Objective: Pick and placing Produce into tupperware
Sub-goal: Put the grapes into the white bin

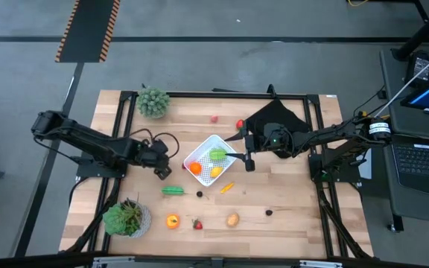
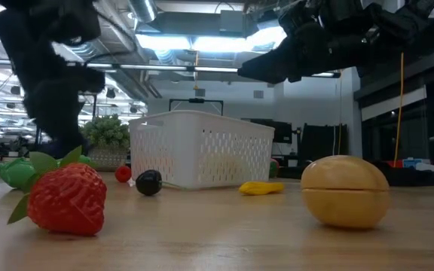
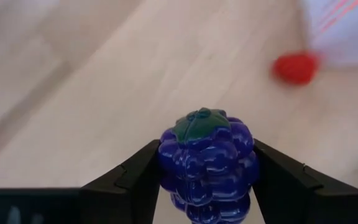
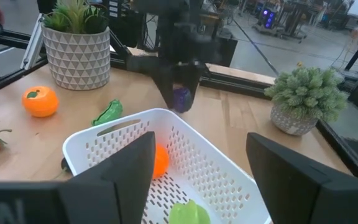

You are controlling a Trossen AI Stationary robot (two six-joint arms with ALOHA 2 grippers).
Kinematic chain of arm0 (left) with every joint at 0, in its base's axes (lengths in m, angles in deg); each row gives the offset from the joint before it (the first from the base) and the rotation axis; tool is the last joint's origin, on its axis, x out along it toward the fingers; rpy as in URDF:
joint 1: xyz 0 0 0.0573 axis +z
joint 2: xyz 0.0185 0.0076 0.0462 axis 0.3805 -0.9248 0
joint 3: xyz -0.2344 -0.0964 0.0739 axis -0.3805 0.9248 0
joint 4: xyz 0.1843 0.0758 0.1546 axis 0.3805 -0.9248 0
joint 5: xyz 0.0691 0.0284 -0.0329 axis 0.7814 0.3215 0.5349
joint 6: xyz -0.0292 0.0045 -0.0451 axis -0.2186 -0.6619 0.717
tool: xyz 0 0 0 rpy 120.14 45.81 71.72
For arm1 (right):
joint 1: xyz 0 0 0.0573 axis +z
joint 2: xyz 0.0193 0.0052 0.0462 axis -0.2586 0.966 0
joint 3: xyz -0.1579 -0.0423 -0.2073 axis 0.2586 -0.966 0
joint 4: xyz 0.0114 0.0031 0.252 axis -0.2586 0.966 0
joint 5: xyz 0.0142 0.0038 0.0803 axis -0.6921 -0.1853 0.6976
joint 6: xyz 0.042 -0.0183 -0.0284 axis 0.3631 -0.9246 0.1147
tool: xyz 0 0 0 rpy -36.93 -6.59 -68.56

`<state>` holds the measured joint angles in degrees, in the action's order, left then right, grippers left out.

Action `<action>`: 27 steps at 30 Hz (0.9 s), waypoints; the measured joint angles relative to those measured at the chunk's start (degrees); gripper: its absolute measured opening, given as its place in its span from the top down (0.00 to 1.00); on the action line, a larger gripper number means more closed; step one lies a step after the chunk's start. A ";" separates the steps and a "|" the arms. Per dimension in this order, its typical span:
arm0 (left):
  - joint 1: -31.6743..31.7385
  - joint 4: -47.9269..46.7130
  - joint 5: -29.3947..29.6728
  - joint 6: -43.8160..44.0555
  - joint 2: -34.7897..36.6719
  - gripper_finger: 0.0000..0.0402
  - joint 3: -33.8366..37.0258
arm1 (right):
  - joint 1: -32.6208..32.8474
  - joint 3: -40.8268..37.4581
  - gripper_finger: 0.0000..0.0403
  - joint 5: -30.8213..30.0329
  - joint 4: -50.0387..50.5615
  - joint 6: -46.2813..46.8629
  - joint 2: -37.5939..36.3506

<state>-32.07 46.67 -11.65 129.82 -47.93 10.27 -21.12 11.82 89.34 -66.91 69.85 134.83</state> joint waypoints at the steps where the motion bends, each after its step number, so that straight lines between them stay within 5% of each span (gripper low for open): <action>1: -0.05 1.00 0.62 -1.12 1.23 0.49 0.00 | -0.02 0.00 0.37 0.00 0.02 0.22 0.00; 15: -0.09 14.95 8.03 -27.10 17.24 0.50 0.00 | -0.02 0.00 0.37 0.02 9.73 3.16 -8.55; 23: -0.07 30.33 0.45 -47.73 18.57 0.50 0.00 | 1.22 0.00 0.37 0.65 23.38 3.29 -17.04; 27: -0.05 33.68 -2.53 -52.63 18.30 0.50 -0.02 | 1.16 -3.85 0.37 0.66 21.30 5.82 -19.90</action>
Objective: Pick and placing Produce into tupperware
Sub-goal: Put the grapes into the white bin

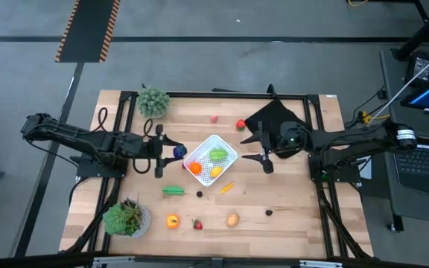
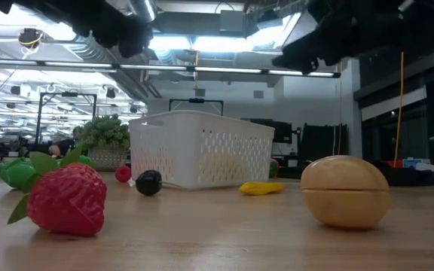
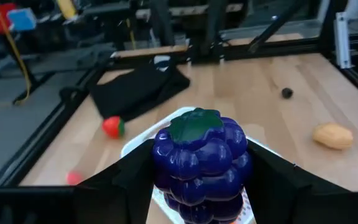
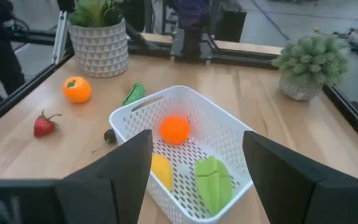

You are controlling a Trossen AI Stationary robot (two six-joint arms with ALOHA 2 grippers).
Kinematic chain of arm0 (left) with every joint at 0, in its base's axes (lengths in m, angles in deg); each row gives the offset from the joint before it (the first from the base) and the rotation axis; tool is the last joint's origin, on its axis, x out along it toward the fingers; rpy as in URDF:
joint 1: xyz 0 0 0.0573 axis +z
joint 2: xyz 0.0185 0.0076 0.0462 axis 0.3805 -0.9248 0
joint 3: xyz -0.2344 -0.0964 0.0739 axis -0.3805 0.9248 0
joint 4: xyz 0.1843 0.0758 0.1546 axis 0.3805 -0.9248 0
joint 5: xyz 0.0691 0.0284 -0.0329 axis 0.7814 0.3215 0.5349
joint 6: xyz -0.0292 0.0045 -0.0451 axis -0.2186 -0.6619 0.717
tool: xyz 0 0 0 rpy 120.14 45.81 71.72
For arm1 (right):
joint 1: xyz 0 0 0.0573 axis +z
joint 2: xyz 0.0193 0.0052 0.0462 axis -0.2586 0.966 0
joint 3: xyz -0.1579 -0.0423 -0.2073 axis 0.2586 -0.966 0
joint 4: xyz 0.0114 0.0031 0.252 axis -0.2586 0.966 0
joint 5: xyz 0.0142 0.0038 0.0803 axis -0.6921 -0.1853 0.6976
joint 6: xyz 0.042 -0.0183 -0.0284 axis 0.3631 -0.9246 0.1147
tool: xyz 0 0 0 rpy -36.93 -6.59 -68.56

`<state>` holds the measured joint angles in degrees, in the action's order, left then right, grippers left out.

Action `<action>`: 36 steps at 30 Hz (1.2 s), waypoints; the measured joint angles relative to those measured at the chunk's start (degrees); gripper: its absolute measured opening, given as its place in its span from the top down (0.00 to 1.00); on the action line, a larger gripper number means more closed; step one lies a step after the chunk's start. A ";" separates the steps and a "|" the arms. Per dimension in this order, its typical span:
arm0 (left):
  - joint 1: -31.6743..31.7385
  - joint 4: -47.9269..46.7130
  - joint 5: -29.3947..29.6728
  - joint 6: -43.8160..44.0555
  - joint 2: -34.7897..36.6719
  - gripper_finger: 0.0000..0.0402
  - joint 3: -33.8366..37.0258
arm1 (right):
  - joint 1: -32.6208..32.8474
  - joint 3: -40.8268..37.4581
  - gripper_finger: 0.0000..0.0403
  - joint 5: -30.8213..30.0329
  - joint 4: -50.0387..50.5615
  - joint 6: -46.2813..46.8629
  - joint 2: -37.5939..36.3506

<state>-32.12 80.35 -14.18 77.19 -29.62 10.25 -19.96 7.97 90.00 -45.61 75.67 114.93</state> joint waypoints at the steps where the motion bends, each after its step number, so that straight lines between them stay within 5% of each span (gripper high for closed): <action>1: 0.00 0.69 -0.55 -0.55 0.00 0.50 0.00 | 0.00 -1.64 0.37 -0.04 -2.05 0.19 -0.66; 8: 0.29 5.77 -2.64 -2.64 -2.11 0.50 0.43 | 0.02 -7.96 0.37 -0.03 -9.44 -1.61 -5.58; 20: 5.70 27.44 -17.24 -5.07 -6.47 0.50 8.18 | 0.02 -8.32 0.37 -0.02 -9.54 -1.07 -5.43; 29: 8.43 27.82 -17.51 -4.35 -7.68 0.51 8.81 | 0.02 -8.32 0.37 -0.02 -9.59 -1.06 -5.43; 36: 12.14 31.98 -17.50 -1.71 -15.08 0.50 8.83 | 0.02 -8.32 0.37 -0.09 -9.59 0.55 -5.43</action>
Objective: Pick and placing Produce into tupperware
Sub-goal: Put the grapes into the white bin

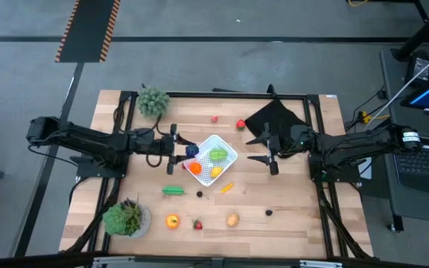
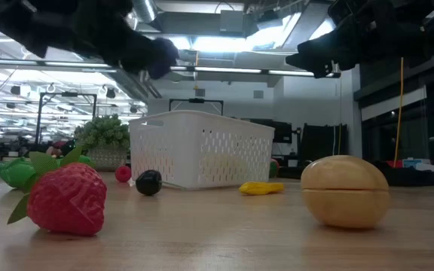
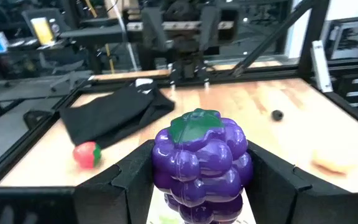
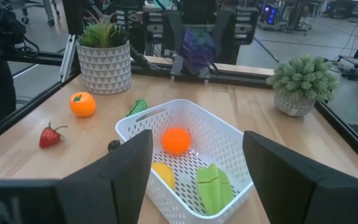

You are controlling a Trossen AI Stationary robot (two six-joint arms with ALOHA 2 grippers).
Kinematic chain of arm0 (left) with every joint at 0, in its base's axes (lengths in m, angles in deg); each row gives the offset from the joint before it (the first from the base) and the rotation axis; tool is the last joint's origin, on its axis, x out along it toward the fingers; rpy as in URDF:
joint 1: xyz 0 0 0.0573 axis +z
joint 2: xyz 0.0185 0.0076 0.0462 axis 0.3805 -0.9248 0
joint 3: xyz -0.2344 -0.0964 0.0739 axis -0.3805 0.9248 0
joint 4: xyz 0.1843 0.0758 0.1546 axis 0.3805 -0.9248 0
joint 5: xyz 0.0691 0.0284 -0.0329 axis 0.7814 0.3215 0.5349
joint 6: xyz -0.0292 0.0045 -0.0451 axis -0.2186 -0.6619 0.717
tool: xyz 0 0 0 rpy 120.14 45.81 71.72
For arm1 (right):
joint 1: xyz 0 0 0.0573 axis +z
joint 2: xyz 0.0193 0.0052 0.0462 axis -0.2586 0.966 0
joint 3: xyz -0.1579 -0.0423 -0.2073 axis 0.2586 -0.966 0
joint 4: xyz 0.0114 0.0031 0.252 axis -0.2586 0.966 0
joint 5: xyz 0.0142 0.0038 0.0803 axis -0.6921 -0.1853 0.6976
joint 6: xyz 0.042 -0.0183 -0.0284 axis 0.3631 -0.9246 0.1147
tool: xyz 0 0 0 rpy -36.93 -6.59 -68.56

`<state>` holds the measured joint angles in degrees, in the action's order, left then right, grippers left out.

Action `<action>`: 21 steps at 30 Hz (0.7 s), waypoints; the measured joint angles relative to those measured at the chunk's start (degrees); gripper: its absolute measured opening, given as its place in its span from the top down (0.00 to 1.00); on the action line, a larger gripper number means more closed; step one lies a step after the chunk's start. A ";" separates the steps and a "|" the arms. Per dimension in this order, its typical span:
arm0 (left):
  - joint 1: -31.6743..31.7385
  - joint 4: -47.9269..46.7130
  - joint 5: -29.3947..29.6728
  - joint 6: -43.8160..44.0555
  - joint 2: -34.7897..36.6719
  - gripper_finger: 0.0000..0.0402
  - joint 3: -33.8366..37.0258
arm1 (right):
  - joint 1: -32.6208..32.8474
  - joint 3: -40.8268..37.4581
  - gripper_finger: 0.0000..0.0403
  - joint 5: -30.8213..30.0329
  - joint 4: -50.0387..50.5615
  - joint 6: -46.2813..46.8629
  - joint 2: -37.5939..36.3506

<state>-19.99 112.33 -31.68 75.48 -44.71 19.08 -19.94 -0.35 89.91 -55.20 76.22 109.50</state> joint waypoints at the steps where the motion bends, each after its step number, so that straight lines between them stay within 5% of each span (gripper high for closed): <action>1: 0.44 1.83 -0.10 -0.17 -1.45 0.50 0.00 | 0.00 0.00 0.37 -0.01 0.02 0.01 0.00; 8: 4.52 13.78 -8.37 -0.66 -10.80 0.50 -0.78 | 0.00 0.01 0.37 -0.04 0.22 1.35 0.02; 16: 6.20 13.30 -12.26 -1.59 -18.73 0.50 -7.26 | 0.00 0.01 0.37 -0.11 1.24 1.29 0.04; 21: 7.54 3.17 -12.14 0.46 -19.39 0.50 -11.29 | -0.02 0.03 0.37 -0.15 2.84 1.88 0.04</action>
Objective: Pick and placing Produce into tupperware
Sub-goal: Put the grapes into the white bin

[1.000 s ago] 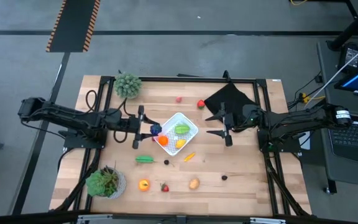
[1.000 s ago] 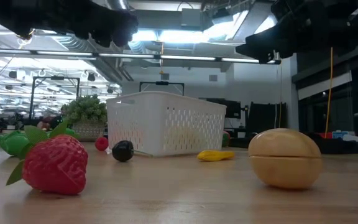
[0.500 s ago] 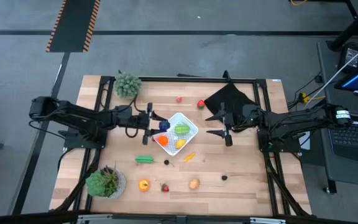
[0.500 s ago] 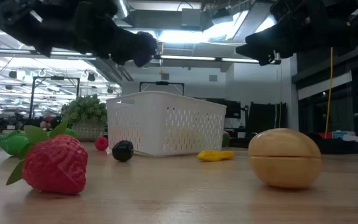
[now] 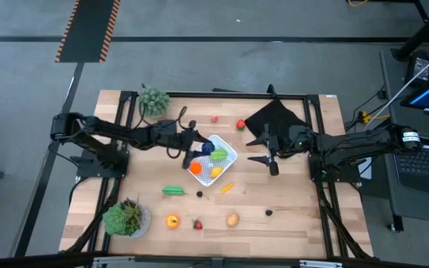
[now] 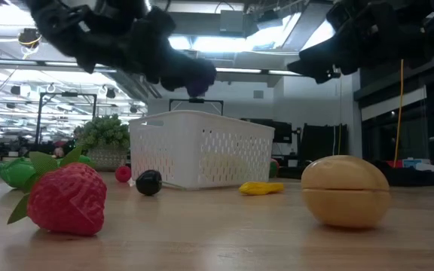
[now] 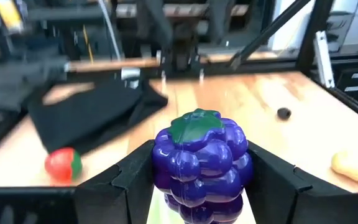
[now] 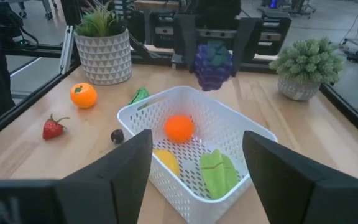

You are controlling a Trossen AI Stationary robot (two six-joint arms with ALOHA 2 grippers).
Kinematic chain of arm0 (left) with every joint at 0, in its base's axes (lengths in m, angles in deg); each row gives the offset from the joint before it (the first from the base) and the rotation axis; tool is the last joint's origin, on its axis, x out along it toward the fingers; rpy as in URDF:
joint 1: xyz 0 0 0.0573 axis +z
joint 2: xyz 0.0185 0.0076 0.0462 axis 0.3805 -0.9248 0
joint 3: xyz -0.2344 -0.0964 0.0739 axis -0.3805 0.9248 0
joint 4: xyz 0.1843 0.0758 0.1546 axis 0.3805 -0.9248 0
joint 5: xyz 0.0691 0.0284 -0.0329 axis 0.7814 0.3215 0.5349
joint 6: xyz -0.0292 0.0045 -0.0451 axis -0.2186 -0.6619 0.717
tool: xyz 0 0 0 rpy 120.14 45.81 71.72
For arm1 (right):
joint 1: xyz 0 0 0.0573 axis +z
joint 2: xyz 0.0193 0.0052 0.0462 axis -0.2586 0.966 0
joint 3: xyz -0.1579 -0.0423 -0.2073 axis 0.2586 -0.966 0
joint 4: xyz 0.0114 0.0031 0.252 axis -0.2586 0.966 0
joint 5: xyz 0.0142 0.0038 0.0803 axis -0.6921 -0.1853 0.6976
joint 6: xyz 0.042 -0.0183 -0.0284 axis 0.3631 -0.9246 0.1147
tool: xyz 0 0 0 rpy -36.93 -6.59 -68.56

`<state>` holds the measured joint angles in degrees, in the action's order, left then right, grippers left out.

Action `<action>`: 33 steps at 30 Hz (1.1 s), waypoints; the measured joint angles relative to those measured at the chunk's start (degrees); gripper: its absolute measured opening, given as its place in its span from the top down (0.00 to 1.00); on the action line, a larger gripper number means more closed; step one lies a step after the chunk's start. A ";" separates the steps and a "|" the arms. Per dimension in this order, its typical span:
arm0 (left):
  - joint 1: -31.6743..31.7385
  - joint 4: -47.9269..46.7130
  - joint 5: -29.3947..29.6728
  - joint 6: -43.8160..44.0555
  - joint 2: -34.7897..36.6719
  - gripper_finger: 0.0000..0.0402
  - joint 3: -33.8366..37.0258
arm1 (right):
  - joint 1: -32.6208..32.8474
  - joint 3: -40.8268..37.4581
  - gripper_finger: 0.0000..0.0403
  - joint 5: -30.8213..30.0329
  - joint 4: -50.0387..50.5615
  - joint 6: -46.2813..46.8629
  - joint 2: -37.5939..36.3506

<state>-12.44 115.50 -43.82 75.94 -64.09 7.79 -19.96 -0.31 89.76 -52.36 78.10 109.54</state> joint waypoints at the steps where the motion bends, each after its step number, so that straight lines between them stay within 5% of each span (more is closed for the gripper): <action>1: 0.17 -3.13 0.28 0.84 0.02 0.50 -1.35 | 0.02 0.00 0.37 0.00 0.26 0.75 0.00; 16: -0.55 -58.10 8.10 -0.36 -5.60 0.50 -28.71 | -0.03 0.04 0.37 -0.02 2.04 1.13 0.00; 23: -0.55 -64.95 8.27 -2.27 -9.72 0.50 -35.56 | -0.11 0.04 0.37 -0.02 2.56 2.35 0.00; 33: -3.20 -63.29 7.86 -1.97 -12.55 0.50 -36.26 | -0.11 0.04 0.37 -0.02 2.89 2.30 0.00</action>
<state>-15.64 52.21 -35.96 73.97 -76.64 -28.47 -20.07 -0.27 89.74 -49.48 80.41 109.54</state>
